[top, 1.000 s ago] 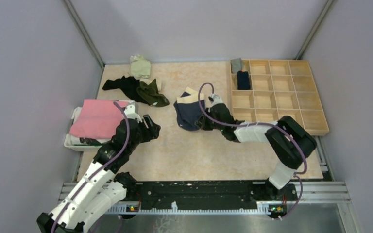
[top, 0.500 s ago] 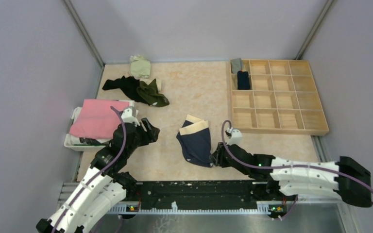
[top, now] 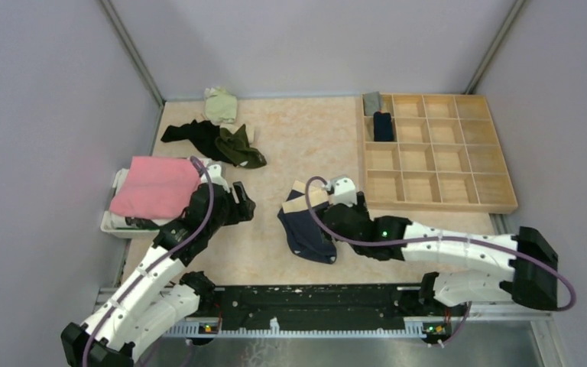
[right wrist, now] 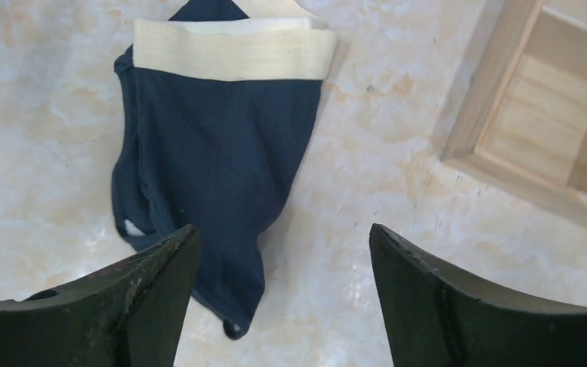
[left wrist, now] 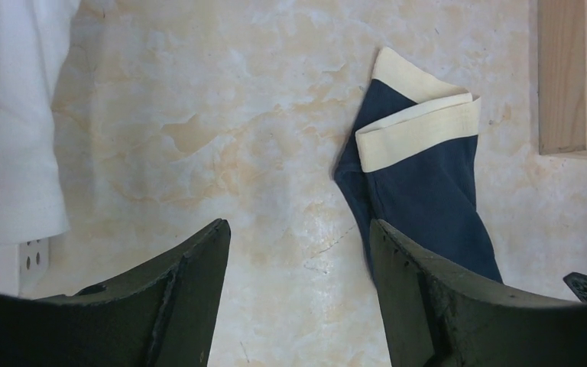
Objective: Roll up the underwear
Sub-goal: Move the underwear to the center of the board, then flatten out the underwear at the center of the board.
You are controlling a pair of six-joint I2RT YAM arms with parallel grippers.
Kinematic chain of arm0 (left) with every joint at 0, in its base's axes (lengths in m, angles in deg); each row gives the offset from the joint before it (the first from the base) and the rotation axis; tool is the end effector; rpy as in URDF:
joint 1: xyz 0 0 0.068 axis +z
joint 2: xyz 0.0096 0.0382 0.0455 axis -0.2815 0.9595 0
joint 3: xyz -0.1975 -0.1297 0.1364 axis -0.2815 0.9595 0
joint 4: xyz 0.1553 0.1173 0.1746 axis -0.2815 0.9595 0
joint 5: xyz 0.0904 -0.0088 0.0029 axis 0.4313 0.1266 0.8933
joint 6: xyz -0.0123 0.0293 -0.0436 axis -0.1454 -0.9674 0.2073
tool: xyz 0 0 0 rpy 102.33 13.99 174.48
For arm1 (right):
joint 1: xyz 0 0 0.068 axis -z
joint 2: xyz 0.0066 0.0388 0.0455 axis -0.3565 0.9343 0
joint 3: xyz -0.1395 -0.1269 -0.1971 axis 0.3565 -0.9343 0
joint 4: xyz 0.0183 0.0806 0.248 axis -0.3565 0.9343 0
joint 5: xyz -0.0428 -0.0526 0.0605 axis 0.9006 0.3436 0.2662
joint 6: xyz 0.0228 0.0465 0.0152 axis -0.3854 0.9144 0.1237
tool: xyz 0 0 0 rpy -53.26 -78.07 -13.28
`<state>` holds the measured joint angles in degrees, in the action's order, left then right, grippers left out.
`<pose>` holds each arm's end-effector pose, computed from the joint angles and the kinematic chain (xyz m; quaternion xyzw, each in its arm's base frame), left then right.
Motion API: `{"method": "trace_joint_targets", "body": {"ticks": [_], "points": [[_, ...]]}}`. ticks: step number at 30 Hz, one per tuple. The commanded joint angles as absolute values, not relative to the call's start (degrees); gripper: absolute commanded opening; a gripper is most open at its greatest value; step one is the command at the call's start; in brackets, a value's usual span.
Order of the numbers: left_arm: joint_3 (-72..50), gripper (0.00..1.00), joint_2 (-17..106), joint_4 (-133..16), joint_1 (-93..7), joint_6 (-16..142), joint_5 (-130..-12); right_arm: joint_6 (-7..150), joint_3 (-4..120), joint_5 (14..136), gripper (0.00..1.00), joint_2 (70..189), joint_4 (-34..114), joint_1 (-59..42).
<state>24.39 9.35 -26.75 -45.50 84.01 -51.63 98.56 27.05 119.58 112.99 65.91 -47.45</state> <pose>0.1413 -0.0711 0.2684 -0.0696 0.8761 -0.1681 0.4464 0.1042 0.2043 0.2497 -0.1496 0.8758 0.0887 0.4503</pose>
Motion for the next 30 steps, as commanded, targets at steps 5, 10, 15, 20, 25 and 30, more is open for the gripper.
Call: {"method": "trace_joint_targets", "body": {"ticks": [5, 10, 15, 20, 25, 30], "points": [[19.55, 0.75, 15.17, -27.85, -44.40, 81.03, -49.59, 84.06, 34.73, 102.80, 0.77, 123.48, 58.30, -37.46], [19.49, 0.76, 20.67, -26.34, -37.47, 81.45, -54.52, 90.79, 41.02, 95.36, 0.66, 129.70, 55.49, -37.39], [20.09, 0.77, 23.14, -25.96, -29.58, 78.86, -62.00, 95.23, 47.36, 93.45, 0.62, 140.12, 54.24, -37.39], [19.57, 0.78, 19.89, -26.98, -29.45, 75.64, -61.70, 96.07, 54.77, 95.51, 0.61, 150.19, 54.72, -37.39], [20.32, 0.79, 17.85, -27.99, -29.45, 75.61, -63.11, 96.03, 63.94, 97.41, 0.58, 158.90, 58.51, -37.77], [20.27, 0.79, 17.37, -28.27, -29.45, 75.37, -64.58, 95.88, 67.80, 103.55, 0.54, 162.11, 62.55, -38.18]]}}
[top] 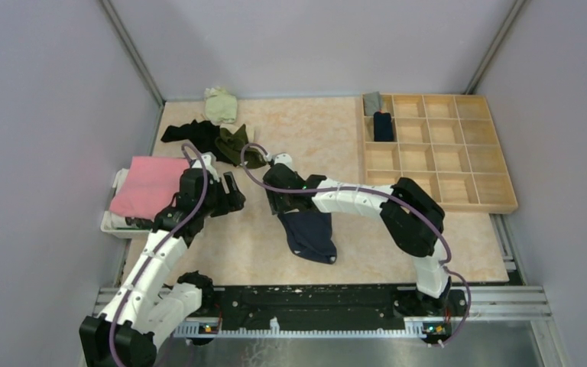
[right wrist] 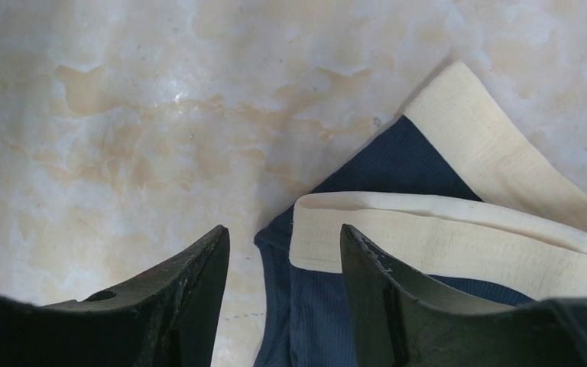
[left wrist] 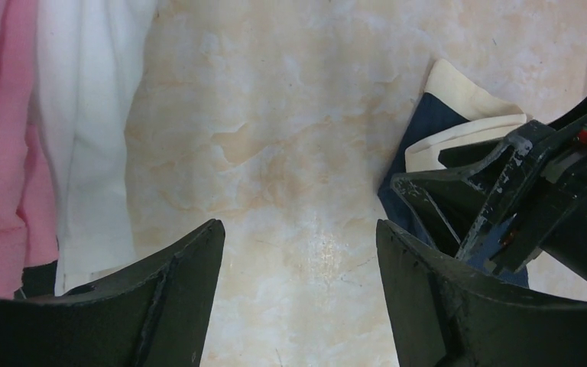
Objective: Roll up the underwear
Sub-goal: Flatten out the underwear at the center of the board.
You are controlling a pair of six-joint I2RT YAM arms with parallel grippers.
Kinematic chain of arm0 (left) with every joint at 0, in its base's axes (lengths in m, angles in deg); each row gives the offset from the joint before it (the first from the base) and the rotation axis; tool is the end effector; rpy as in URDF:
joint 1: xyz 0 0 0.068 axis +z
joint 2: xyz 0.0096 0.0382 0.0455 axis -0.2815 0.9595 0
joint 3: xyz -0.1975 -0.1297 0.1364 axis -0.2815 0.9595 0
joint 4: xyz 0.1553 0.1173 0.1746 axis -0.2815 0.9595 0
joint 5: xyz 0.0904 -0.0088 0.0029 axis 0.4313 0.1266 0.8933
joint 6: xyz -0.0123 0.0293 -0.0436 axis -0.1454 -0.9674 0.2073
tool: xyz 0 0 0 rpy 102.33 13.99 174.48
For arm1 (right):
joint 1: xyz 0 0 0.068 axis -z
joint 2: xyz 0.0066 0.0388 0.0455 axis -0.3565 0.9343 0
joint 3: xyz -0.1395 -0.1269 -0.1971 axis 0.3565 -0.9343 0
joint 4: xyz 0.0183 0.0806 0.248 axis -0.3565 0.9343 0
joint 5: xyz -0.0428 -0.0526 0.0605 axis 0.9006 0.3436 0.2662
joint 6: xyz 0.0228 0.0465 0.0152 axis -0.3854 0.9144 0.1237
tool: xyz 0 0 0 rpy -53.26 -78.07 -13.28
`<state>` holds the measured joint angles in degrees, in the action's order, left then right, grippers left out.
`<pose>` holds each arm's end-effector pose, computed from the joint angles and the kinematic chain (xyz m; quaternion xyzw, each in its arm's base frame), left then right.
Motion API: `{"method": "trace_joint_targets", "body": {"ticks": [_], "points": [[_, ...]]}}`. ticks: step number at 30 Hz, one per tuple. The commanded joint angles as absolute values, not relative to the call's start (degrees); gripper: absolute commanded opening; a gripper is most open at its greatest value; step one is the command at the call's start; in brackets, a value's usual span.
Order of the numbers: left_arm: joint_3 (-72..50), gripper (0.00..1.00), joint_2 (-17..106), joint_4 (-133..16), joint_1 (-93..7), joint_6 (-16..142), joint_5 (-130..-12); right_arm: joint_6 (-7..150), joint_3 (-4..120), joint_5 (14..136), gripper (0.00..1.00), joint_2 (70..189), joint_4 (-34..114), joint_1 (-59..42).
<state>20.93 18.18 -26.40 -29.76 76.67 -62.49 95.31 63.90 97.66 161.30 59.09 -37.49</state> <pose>0.1788 -0.0426 0.2646 -0.0918 0.8995 -0.1402 0.4035 0.2340 0.3623 0.1948 -0.1830 0.9176 0.1432 0.3224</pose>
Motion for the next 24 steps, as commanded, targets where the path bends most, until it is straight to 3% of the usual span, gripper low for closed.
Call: {"method": "trace_joint_targets", "body": {"ticks": [1, 16, 24], "points": [[20.37, 0.79, 17.23, -28.28, -29.45, 75.28, -64.77, 95.73, 68.03, 104.51, 0.54, 162.40, 63.13, -38.23], [20.66, 0.80, 16.25, -28.76, -29.45, 75.27, -65.09, 94.46, 70.86, 104.82, 0.47, 167.13, 63.73, -38.10], [20.75, 0.80, 16.35, -28.85, -29.45, 75.36, -65.09, 94.35, 68.70, 107.06, 0.23, 165.16, 62.20, -38.00]]}}
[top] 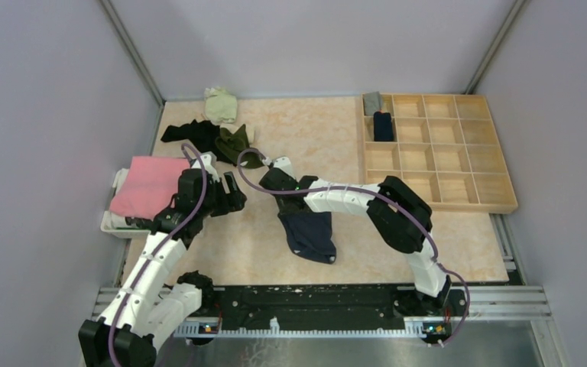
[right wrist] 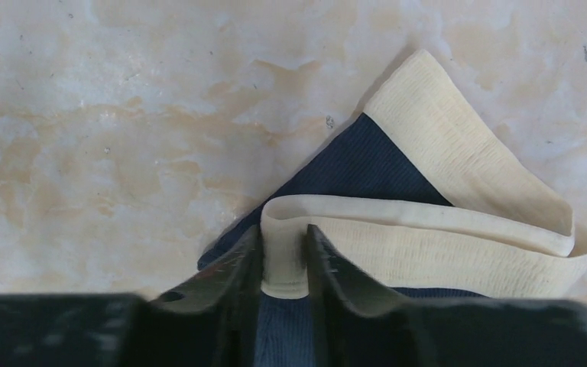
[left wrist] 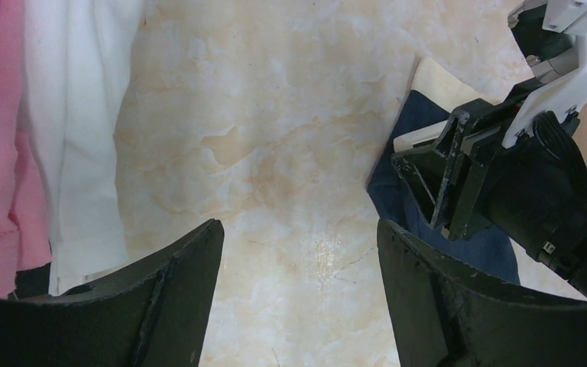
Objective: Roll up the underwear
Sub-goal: Flatten out the underwear at the center of the board.
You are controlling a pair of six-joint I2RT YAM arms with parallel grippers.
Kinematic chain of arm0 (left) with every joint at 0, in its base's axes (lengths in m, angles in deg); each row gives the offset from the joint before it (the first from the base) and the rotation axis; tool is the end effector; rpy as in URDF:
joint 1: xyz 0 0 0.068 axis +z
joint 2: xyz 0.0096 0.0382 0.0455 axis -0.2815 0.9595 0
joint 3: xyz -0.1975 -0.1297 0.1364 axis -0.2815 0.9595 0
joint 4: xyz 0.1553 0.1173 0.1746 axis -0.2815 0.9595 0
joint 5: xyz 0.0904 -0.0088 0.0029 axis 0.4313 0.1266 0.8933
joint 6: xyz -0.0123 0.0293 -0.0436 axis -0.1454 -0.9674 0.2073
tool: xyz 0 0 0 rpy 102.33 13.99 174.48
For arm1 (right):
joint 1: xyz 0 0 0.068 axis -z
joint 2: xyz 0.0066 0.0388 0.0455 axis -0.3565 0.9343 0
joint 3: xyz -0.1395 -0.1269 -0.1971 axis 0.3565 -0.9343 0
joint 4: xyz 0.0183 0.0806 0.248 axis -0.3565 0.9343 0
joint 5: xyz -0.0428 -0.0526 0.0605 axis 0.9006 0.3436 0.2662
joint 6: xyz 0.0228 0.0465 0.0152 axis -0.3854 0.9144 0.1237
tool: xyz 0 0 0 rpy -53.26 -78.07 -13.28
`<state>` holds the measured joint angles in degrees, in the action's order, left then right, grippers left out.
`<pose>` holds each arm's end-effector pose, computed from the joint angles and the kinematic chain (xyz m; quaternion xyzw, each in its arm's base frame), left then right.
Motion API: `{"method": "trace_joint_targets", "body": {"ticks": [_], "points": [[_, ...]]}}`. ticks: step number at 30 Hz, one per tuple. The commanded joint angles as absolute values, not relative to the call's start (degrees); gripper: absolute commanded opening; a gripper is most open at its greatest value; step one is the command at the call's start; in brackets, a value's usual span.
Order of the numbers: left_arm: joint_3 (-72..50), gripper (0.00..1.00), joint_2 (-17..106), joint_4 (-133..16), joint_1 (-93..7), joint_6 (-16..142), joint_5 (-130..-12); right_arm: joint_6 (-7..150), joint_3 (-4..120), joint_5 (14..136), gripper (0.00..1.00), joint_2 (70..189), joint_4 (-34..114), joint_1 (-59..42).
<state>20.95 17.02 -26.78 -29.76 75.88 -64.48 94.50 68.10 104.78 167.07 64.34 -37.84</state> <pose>0.1759 -0.0431 0.2684 -0.0775 0.8950 -0.1561 0.4107 0.2408 0.3705 0.1704 -0.1851 0.9262 0.0569 0.3234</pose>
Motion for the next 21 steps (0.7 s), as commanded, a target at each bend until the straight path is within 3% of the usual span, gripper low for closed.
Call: {"method": "trace_joint_targets", "body": {"ticks": [1, 3, 7, 12, 21], "points": [[20.72, 0.80, 16.43, -28.81, -29.45, 75.36, -65.09, 94.29, 67.86, 107.29, 0.18, 164.17, 61.57, -38.00], [20.76, 0.80, 16.63, -28.82, -29.45, 75.28, -65.09, 94.22, 65.92, 107.37, 0.10, 162.04, 59.95, -38.00], [20.78, 0.80, 17.04, -28.91, -29.45, 75.27, -65.20, 94.33, 61.67, 106.56, 0.03, 156.97, 57.61, -37.92], [20.96, 0.80, 17.14, -29.61, -29.45, 74.56, -66.33, 95.58, 53.27, 103.34, 0.02, 149.13, 54.59, -36.80], [22.09, 0.75, 23.59, -36.11, -30.36, 74.89, -80.14, 97.95, 36.58, 100.37, 0.02, 131.80, 52.61, -32.97]]}}
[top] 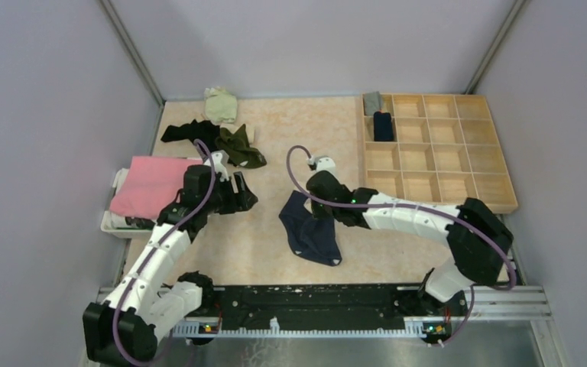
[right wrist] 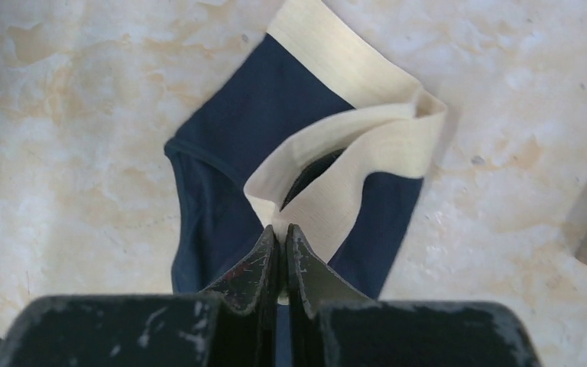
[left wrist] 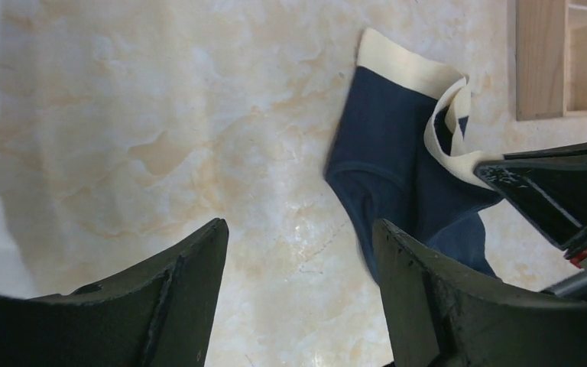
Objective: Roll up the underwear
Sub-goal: Flatten out the underwear at the center of the board.
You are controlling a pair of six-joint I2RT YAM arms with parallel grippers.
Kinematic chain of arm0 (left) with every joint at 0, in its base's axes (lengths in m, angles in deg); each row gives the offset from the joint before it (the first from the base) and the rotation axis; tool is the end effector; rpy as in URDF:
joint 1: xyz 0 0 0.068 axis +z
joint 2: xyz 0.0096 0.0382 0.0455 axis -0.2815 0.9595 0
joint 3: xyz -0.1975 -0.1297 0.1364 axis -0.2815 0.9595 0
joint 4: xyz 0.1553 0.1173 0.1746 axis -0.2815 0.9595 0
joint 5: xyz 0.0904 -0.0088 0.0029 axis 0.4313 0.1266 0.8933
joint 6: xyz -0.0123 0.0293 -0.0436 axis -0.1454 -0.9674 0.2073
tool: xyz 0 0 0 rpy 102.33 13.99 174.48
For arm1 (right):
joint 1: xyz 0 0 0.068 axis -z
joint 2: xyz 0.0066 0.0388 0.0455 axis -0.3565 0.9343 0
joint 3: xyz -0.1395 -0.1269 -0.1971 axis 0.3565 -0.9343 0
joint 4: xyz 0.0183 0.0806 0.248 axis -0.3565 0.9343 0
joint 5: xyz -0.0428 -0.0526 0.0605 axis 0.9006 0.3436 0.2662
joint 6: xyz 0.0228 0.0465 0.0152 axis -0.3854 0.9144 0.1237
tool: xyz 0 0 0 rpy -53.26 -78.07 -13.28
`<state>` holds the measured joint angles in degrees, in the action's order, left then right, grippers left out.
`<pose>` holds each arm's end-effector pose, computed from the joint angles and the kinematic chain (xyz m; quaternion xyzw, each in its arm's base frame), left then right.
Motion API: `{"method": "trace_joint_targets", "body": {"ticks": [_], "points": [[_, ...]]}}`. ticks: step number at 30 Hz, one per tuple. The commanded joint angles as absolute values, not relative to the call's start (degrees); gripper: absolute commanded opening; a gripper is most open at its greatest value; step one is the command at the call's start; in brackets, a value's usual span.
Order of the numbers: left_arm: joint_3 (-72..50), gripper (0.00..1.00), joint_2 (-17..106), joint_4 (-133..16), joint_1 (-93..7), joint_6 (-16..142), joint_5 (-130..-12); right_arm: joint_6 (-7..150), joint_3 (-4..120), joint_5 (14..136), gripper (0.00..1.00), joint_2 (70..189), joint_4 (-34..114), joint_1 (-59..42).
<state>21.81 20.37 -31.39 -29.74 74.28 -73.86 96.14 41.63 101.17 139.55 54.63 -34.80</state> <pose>0.1871 -0.0517 0.2609 -0.0286 0.8931 -0.2202 0.3912 0.2001 0.2730 0.2189 -0.1363 0.9103 0.1395 0.3650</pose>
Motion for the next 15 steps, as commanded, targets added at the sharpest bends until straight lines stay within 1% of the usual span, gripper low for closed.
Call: {"method": "trace_joint_targets", "body": {"ticks": [1, 5, 10, 15], "points": [[21.87, 0.75, 24.39, -36.83, -31.09, 75.37, -79.66, 98.27, 34.78, 100.19, 0.02, 130.01, 52.53, -32.23], [21.02, 0.76, 28.18, -41.23, -36.77, 77.34, -75.55, 98.30, 29.34, 98.81, 0.02, 124.40, 53.31, -28.95], [18.71, 0.75, 37.53, -48.68, -45.15, 78.47, -70.89, 97.34, 25.16, 97.54, 0.02, 119.57, 55.02, -24.97], [16.18, 0.75, 48.52, -58.59, -45.92, 77.82, -70.25, 95.16, 22.99, 96.75, 0.04, 117.36, 56.91, -21.42]]}}
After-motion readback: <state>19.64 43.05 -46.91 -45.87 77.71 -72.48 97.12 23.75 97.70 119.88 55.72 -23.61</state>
